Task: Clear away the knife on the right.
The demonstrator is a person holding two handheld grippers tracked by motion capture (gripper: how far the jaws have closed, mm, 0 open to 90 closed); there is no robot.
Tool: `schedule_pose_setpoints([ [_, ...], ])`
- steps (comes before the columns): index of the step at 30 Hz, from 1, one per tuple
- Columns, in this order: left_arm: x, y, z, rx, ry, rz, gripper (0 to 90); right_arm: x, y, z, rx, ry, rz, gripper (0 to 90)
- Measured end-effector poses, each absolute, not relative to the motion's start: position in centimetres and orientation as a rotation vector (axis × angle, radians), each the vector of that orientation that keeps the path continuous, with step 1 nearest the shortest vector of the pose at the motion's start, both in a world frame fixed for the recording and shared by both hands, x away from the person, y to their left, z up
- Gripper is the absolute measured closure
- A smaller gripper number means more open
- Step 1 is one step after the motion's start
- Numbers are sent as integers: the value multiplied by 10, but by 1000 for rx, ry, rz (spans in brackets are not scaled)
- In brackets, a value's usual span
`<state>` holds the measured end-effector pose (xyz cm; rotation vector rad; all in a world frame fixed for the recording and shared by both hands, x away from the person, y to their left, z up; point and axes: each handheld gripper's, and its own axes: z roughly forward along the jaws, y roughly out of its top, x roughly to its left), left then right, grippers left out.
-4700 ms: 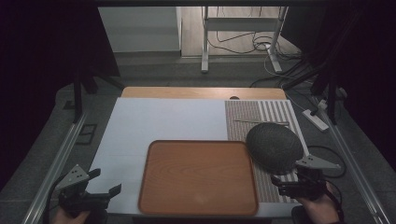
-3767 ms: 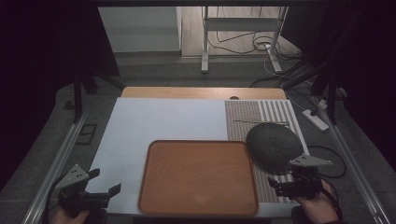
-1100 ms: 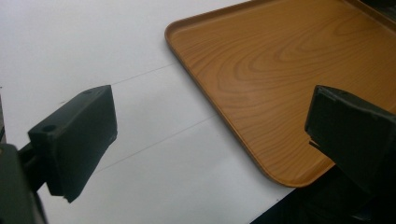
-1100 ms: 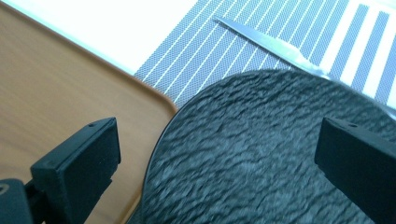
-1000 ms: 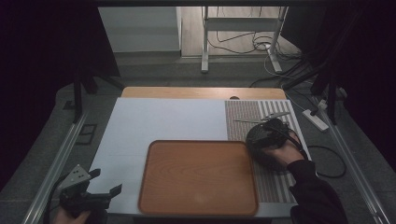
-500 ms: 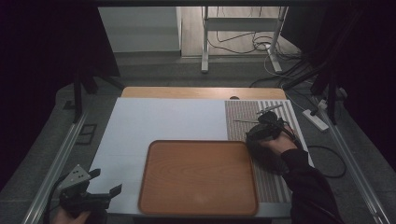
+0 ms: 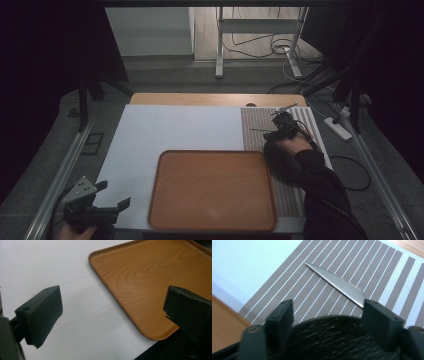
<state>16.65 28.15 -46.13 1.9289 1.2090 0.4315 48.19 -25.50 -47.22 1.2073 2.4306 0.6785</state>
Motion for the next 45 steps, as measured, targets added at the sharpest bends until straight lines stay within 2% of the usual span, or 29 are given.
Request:
schedule_pose_setpoints([
  [1,167,282,-461,1929,1209,431,34,488,-253,-473,1207,2453,681,458],
  [2,167,282,-461,1929,1210,431,34,491,-252,-474,1208,2467,671,510],
  [3,167,282,-461,1929,1210,431,34,491,-252,-474,1208,2467,671,510],
  [5,166,282,-461,1928,1210,431,34,498,-250,-477,1219,2504,667,614],
  [7,166,282,-461,1928,1209,432,33,504,-249,-480,1210,2526,655,734],
  [8,166,282,-461,1928,1209,432,33,510,-247,-484,1191,2557,637,837],
  [9,166,282,-461,1928,1209,432,33,510,-247,-484,1191,2557,637,837],
  [10,166,282,-461,1928,1209,432,34,512,-246,-486,1184,2569,619,895],
  [15,166,282,-461,1929,1207,435,34,523,-244,-498,1173,2599,511,900],
  [19,166,281,-461,1933,1206,437,33,530,-250,-499,1202,2581,553,900],
  [28,166,281,-462,1935,1208,439,34,554,-281,-499,1370,2452,567,900],
  [37,166,280,-461,1940,1206,442,34,559,-308,-498,1449,2318,489,900],
  [43,166,279,-461,1945,1202,446,34,556,-311,-491,1440,2318,518,900],
  [44,166,279,-461,1946,1201,447,34,555,-309,-481,1434,2303,593,803],
  [45,166,279,-461,1946,1201,448,34,555,-308,-476,1446,2307,618,747],
])
